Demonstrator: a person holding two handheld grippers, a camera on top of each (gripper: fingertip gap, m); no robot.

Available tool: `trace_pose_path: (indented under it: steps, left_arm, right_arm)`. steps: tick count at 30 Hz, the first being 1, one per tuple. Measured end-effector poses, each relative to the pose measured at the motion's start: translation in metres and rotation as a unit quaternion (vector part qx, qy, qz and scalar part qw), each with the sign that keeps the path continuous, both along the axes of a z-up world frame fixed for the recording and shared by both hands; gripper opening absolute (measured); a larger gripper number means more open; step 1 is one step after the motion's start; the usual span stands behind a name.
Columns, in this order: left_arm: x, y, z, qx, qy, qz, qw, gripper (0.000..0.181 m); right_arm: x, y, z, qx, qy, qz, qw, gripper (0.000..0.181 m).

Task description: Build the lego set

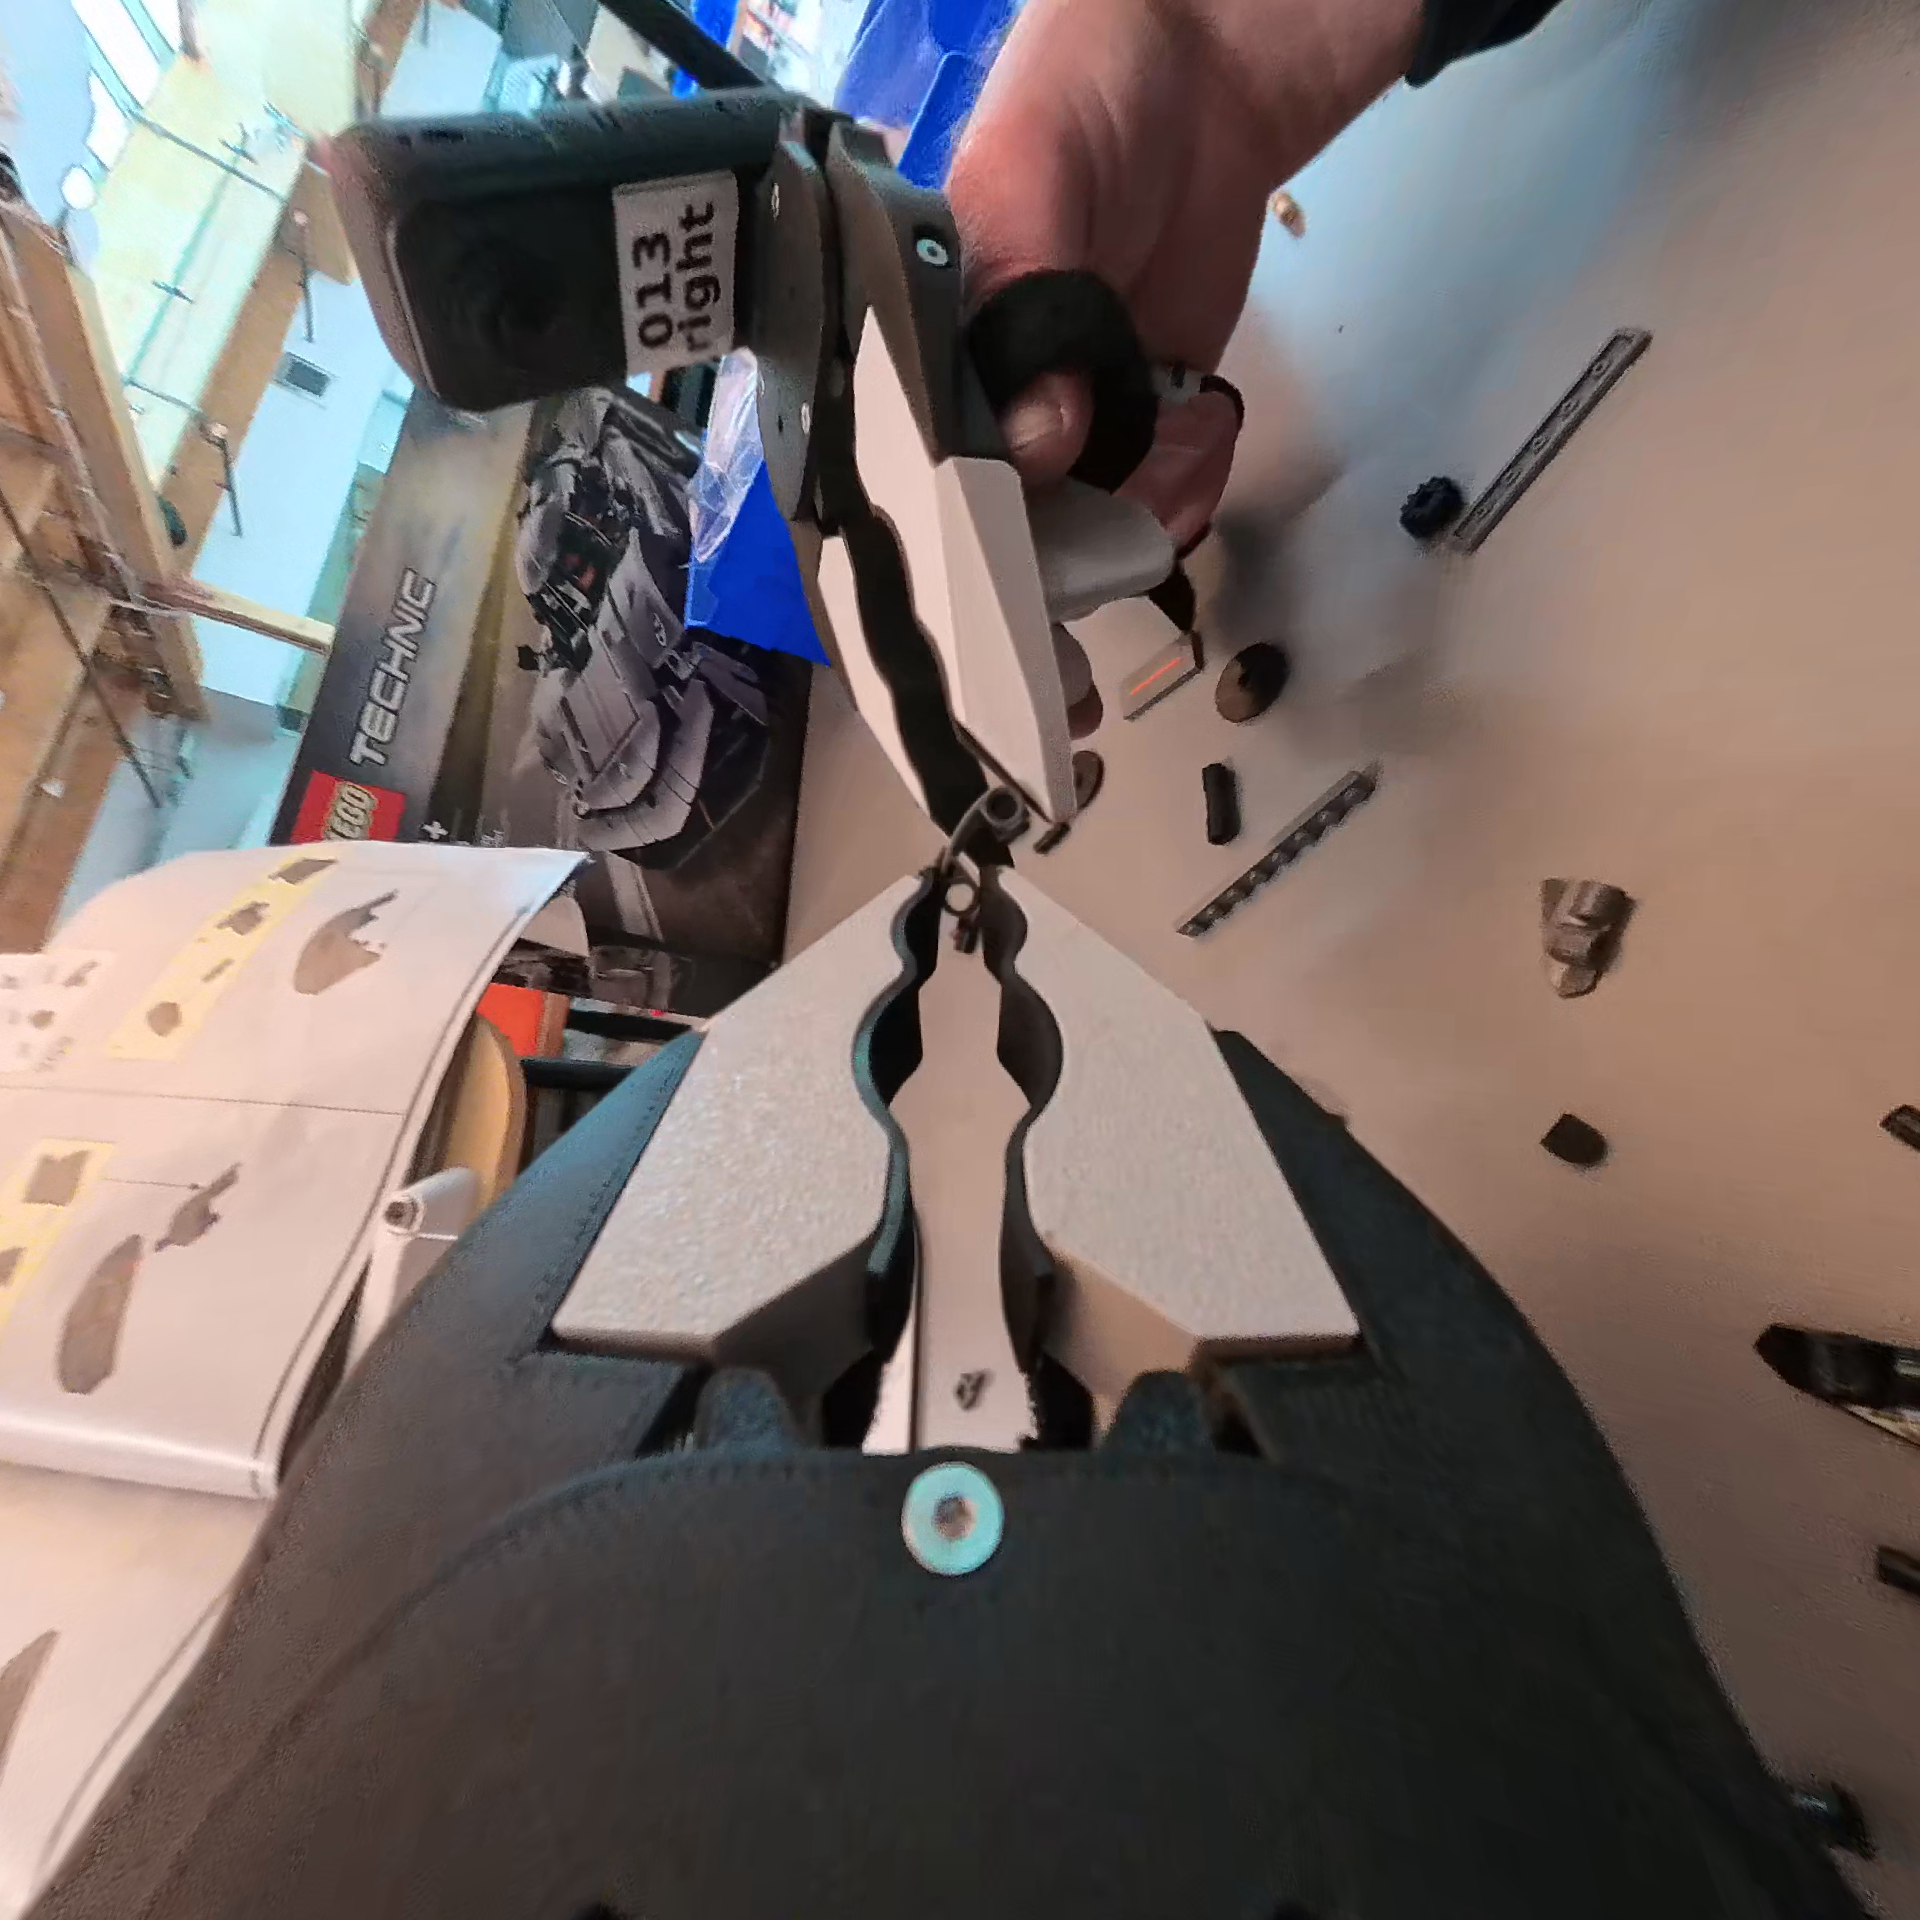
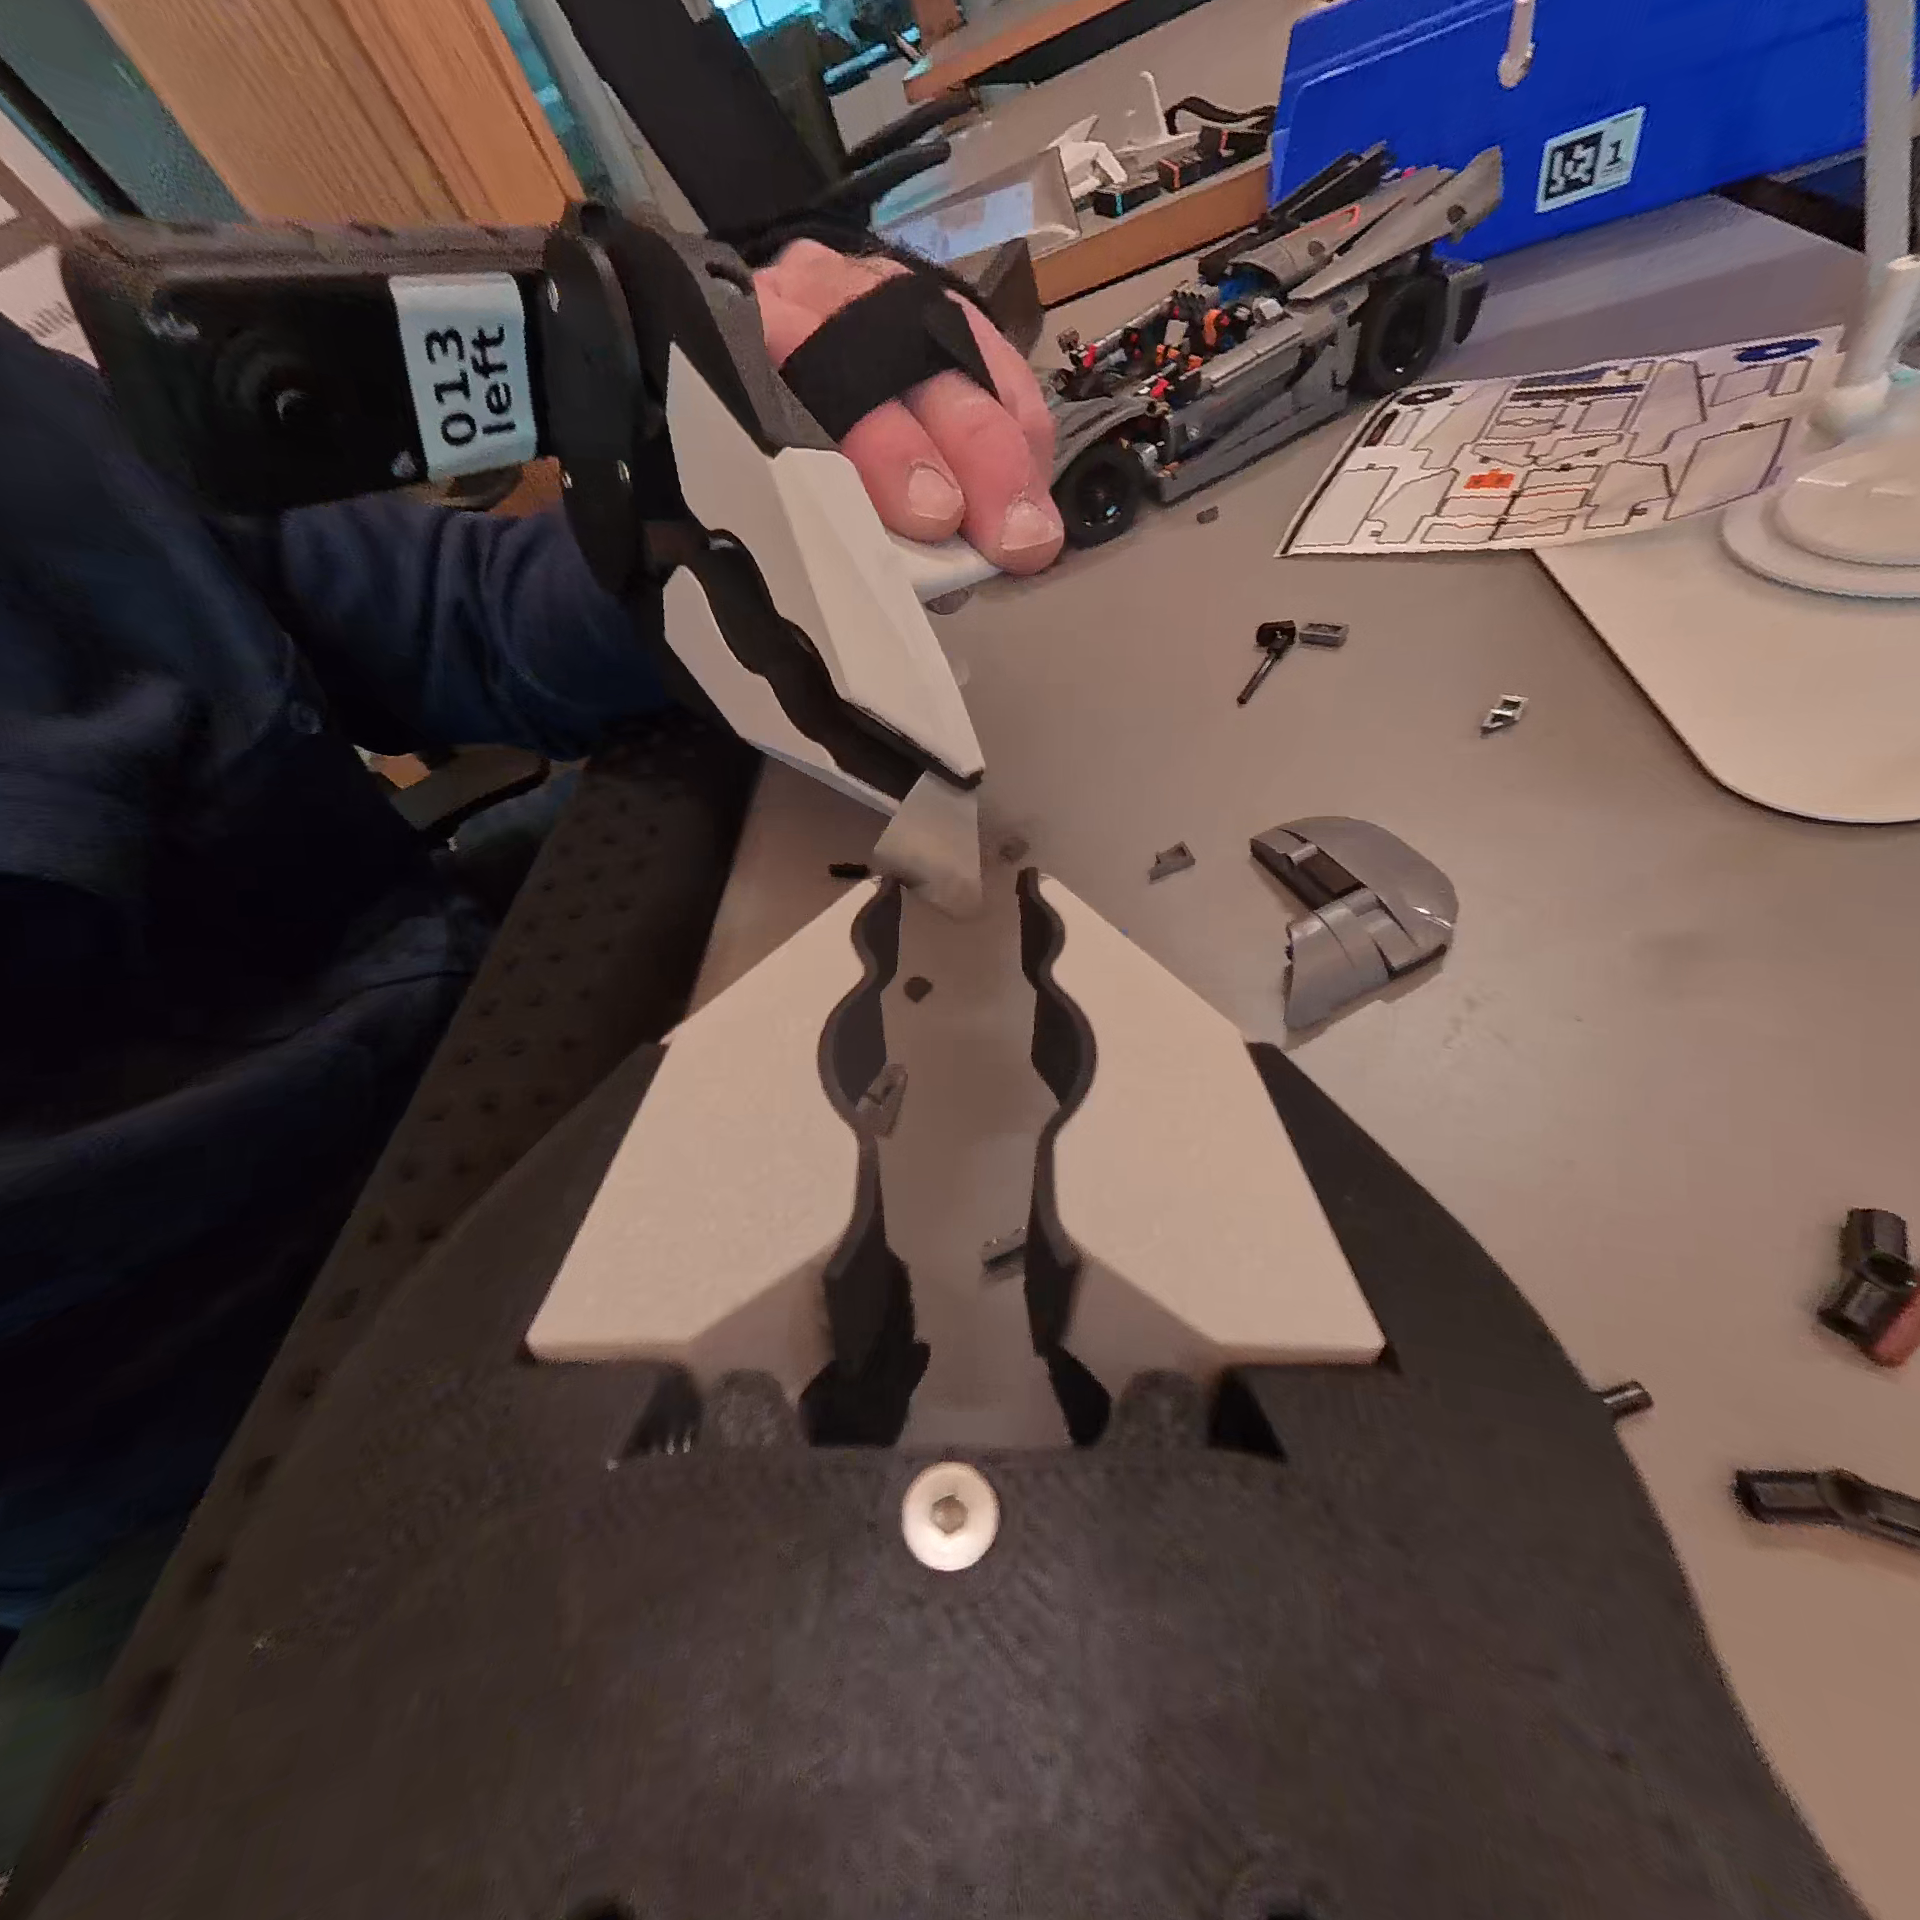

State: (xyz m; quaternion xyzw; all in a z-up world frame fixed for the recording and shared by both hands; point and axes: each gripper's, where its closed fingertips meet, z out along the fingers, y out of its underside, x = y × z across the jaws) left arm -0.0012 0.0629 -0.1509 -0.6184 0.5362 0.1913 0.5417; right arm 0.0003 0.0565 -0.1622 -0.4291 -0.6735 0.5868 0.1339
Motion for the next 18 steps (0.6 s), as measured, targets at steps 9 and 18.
trace_pose_path:
  steps: [9,18]
  left_arm:
    - [0.004,-0.003,0.006,0.042,0.045,-0.006,0.998,0.005]
    - [0.005,-0.004,0.006,0.066,0.076,-0.004,0.995,0.005]
  right_arm:
    - [0.006,-0.003,0.010,-0.031,0.025,0.026,0.999,0.019]
    - [0.009,-0.002,0.014,-0.050,0.027,0.032,0.998,0.017]
